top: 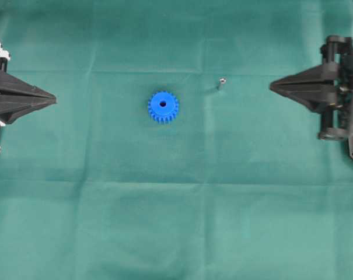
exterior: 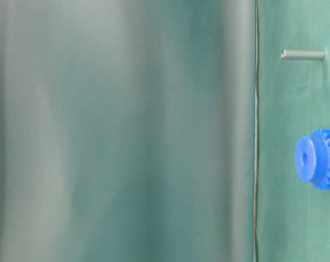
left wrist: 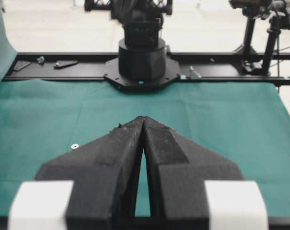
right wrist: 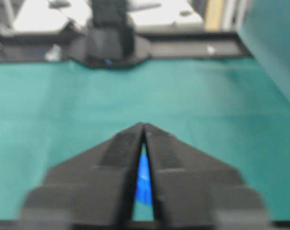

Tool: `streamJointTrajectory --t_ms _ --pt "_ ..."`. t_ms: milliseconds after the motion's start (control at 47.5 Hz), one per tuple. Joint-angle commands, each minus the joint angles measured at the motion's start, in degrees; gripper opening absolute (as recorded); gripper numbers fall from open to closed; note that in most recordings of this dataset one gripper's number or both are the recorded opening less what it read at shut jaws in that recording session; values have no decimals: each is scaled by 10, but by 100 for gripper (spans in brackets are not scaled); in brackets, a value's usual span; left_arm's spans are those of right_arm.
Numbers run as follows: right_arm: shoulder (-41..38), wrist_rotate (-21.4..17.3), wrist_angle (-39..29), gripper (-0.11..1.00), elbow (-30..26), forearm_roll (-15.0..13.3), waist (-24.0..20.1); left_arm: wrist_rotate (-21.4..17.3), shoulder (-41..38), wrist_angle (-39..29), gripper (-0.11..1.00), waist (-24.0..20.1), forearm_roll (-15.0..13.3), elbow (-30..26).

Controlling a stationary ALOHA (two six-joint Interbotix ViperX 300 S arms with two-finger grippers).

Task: Insert the shaft placed at a random location into the center hole of the small gear at another random location.
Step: 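Move the right gripper left toward the small silver shaft, then lower the right gripper over the shaft and close on it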

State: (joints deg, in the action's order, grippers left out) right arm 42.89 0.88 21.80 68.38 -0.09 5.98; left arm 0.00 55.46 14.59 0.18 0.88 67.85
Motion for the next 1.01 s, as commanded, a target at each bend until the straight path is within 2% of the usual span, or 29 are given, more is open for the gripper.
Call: streamJointTrajectory --t_ms 0,147,210,336,526,799,988 --pt "-44 2 30 27 -7 2 16 0 -3 3 0 -2 2 -15" --pt "-142 7 87 72 -6 -1 45 0 -3 2 0 -2 2 -14" --pt "-190 11 115 87 -6 -1 59 0 -3 3 0 -2 2 -15" --pt "-269 11 166 81 -8 2 79 0 -3 2 0 -2 2 -14" --pt "-366 11 232 83 -19 8 90 -1 -3 2 0 -2 2 -14" --pt "-475 11 250 83 -54 23 98 -2 -4 1 0 -5 2 -12" --pt "-500 11 250 83 -69 24 101 0 -5 -2 0 -6 2 -12"
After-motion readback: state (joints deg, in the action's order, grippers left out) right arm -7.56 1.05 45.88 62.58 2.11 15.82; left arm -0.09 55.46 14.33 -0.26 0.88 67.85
